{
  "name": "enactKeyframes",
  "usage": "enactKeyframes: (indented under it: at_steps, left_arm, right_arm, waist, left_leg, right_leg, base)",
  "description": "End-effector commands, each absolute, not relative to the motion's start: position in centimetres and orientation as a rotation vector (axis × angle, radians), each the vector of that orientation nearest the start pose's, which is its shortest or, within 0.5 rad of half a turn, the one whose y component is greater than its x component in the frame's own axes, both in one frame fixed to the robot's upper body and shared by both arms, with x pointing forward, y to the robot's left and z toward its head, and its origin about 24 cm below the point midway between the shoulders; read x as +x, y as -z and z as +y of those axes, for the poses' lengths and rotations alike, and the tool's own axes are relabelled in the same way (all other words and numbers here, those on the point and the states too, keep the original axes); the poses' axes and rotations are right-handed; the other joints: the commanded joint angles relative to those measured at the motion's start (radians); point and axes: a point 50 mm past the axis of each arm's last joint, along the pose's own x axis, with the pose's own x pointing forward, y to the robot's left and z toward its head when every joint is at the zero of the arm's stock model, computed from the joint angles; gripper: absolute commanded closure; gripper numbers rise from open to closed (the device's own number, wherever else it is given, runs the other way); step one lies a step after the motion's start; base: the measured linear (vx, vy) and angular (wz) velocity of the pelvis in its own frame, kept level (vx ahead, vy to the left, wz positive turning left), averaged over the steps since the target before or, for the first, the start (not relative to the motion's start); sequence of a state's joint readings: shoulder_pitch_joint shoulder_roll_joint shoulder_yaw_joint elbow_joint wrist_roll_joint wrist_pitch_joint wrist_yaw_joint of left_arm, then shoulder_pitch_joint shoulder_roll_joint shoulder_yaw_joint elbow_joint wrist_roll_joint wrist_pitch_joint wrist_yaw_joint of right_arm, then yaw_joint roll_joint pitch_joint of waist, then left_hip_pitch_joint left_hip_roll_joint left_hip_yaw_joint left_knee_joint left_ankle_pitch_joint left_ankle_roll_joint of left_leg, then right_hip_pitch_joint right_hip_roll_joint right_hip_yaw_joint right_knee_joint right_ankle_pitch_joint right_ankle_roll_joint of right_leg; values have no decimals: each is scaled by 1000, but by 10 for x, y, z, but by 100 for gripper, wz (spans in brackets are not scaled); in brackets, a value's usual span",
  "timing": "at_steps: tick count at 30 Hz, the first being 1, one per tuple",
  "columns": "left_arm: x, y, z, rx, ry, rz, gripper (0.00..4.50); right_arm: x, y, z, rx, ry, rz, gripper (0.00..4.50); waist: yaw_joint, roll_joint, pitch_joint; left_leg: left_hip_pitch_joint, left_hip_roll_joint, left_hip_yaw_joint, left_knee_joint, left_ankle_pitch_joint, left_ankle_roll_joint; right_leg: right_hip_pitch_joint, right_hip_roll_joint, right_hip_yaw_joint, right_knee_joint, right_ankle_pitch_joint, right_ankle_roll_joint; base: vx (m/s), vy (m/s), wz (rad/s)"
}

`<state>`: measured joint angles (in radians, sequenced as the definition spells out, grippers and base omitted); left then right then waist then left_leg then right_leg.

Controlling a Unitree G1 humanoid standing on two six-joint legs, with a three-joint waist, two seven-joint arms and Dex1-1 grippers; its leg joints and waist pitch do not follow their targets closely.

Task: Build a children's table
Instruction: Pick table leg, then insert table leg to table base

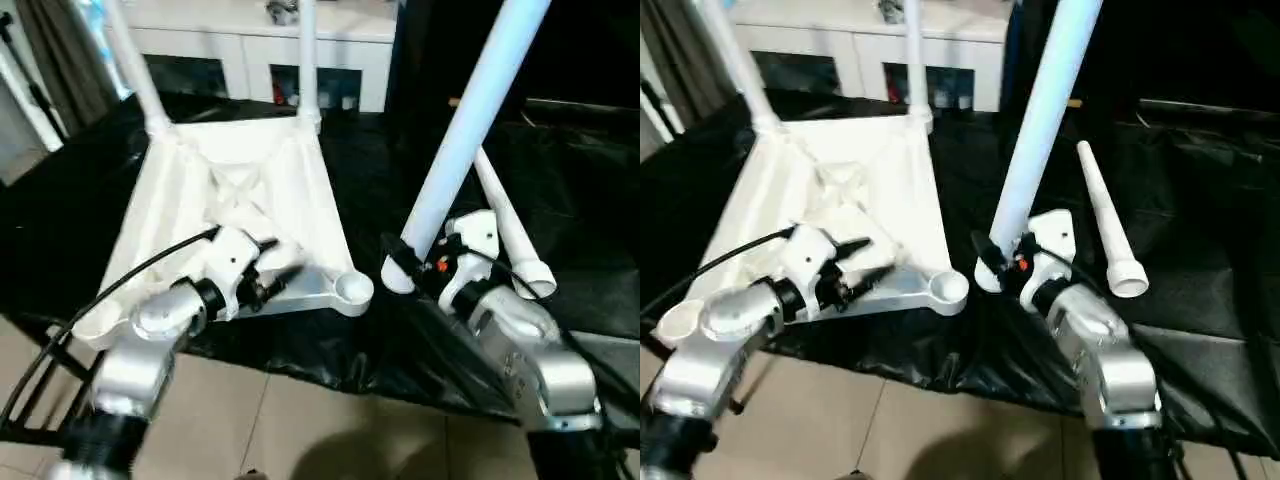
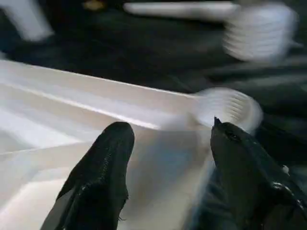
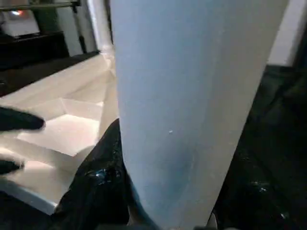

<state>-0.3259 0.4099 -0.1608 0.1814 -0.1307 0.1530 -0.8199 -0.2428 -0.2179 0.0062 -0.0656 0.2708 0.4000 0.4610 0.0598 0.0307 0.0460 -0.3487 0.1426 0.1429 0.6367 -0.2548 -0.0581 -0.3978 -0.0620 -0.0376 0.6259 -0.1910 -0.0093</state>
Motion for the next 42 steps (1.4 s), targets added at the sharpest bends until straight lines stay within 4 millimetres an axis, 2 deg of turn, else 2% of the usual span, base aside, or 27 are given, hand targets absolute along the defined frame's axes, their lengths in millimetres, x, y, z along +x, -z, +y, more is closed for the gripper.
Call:
enactKeyframes:
  at_steps: [1,2,4,6,7,8,9,10,12,13,14,17,19,22,24,25,30,31,34,35,37,38,40,42]
  left_arm:
    - [293,-63,151,287,1042,253,156]
    - [293,-63,151,287,1045,256,156]
    - [294,-58,151,312,1156,339,156]
    - [297,-55,152,347,1178,361,156]
    - [297,-55,152,347,1178,361,156]
    - [300,-54,153,366,1179,365,174]
    - [305,-53,153,383,1175,369,191]
    - [308,-53,154,392,1176,373,191]
    - [313,-54,155,377,1175,389,197]
    - [315,-55,156,375,1176,392,228]
    - [317,-56,157,375,1180,395,228]
    - [319,-55,159,381,1192,413,247]
    - [320,-55,161,378,1206,434,277]
    - [319,-53,165,365,1233,469,283]
    - [319,-53,166,357,1243,481,292]
    - [318,-52,167,355,1249,487,319]
    - [319,-49,167,373,1247,494,339]
    - [319,-49,167,374,1246,494,363]
    - [321,-48,167,375,1243,495,369]
    - [321,-48,167,379,1246,498,377]
    - [321,-48,168,394,1254,507,405]
    - [321,-48,168,399,1254,508,410]
    - [322,-48,168,401,1255,507,424]
    - [322,-48,168,398,1257,506,444]
  right_arm:
    - [291,-92,-145,51,-591,88,262]
    - [291,-92,-145,50,-592,88,262]
    - [290,-91,-144,24,-631,94,262]
    - [289,-90,-143,20,-649,98,262]
    - [289,-90,-143,20,-649,98,262]
    - [289,-90,-142,19,-657,100,262]
    - [288,-90,-142,20,-661,100,262]
    - [288,-90,-141,21,-664,100,262]
    - [288,-90,-141,22,-668,99,262]
    - [288,-91,-141,22,-670,99,262]
    - [288,-91,-141,22,-672,98,262]
    - [288,-91,-141,19,-677,97,262]
    - [288,-91,-141,19,-677,96,262]
    - [288,-90,-141,16,-675,96,262]
    - [288,-90,-140,16,-674,95,262]
    - [288,-91,-140,15,-674,95,262]
    - [290,-91,-139,16,-676,92,262]
    - [290,-91,-139,16,-676,92,262]
    - [291,-92,-137,20,-688,90,262]
    - [291,-92,-136,27,-699,89,262]
    - [292,-92,-133,26,-719,89,262]
    - [292,-93,-132,27,-725,88,262]
    - [295,-94,-128,34,-753,88,262]
    - [297,-95,-124,44,-788,91,262]
  waist:
    - [1,5,-42]
    - [1,3,-42]
    - [4,2,-47]
    - [4,1,-52]
    - [5,6,-53]
    - [5,1,-57]
    - [7,5,-60]
    - [7,5,-63]
    - [7,6,-63]
    - [8,9,-64]
    - [8,6,-64]
    - [7,9,-63]
    - [6,11,-60]
    - [8,11,-56]
    - [8,10,-55]
    - [9,10,-54]
    - [7,11,-55]
    - [7,11,-56]
    - [7,10,-57]
    - [8,12,-56]
    - [7,10,-55]
    - [7,18,-54]
    - [5,14,-53]
    - [4,16,-55]
  left_leg:
    - [1,70,-27,-111,-239,-16]
    - [0,68,-24,-111,-236,-15]
    - [0,66,-21,-109,-211,-9]
    - [-8,67,-20,-107,-150,-1]
    - [-10,66,-19,-107,-142,3]
    - [-10,65,-16,-103,-115,11]
    - [-13,63,-16,-101,-78,22]
    - [-11,63,-14,-96,-50,31]
    - [-14,66,-15,-96,-25,35]
    - [-13,66,-15,-95,-25,35]
    - [-13,69,-15,-95,-32,37]
    - [-10,70,-14,-96,-45,37]
    - [-10,73,-15,-99,-66,32]
    - [-7,76,-14,-104,-113,15]
    - [-5,75,-13,-105,-122,10]
    - [-6,76,-13,-106,-122,6]
    - [-7,77,-12,-107,-118,5]
    - [-7,77,-12,-106,-113,5]
    - [-7,77,-11,-105,-99,9]
    - [-7,78,-11,-105,-101,10]
    - [-7,78,-11,-106,-114,9]
    - [-7,78,-12,-107,-120,7]
    - [-6,79,-11,-108,-132,2]
    - [-8,78,-11,-106,-116,4]
  right_leg:
    - [36,-87,55,-95,-404,-134]
    - [35,-85,54,-97,-400,-133]
    - [36,-84,55,-94,-364,-141]
    - [44,-84,53,-85,-271,-166]
    - [45,-84,52,-85,-254,-170]
    - [49,-85,52,-81,-204,-182]
    - [52,-83,51,-79,-157,-189]
    - [52,-82,49,-74,-98,-204]
    - [56,-82,46,-68,-38,-225]
    - [56,-82,45,-65,-27,-231]
    - [59,-85,44,-64,-16,-246]
    - [58,-85,44,-66,-27,-254]
    - [58,-86,44,-69,-49,-256]
    - [56,-90,47,-75,-129,-247]
    - [54,-89,48,-78,-146,-244]
    - [56,-89,48,-77,-147,-244]
    - [56,-89,47,-75,-127,-245]
    - [57,-90,47,-75,-119,-245]
    - [57,-90,47,-72,-91,-252]
    - [57,-90,47,-72,-90,-254]
    - [57,-91,47,-74,-110,-254]
    - [56,-91,48,-74,-119,-254]
    - [57,-92,49,-77,-145,-252]
    - [58,-93,48,-74,-127,-258]
  base:
    - [0,0,0]
    - [0,0,0]
    - [0,0,0]
    - [0,0,0]
    - [0,0,0]
    - [0,0,0]
    - [0,0,0]
    - [0,0,0]
    - [0,0,0]
    - [0,0,0]
    - [0,0,0]
    - [0,0,0]
    - [0,0,0]
    - [0,0,0]
    - [0,0,0]
    - [0,0,0]
    - [0,0,0]
    - [0,0,0]
    - [0,0,0]
    - [0,0,0]
    - [0,0,0]
    - [0,0,0]
    - [0,0,0]
    - [0,0,0]
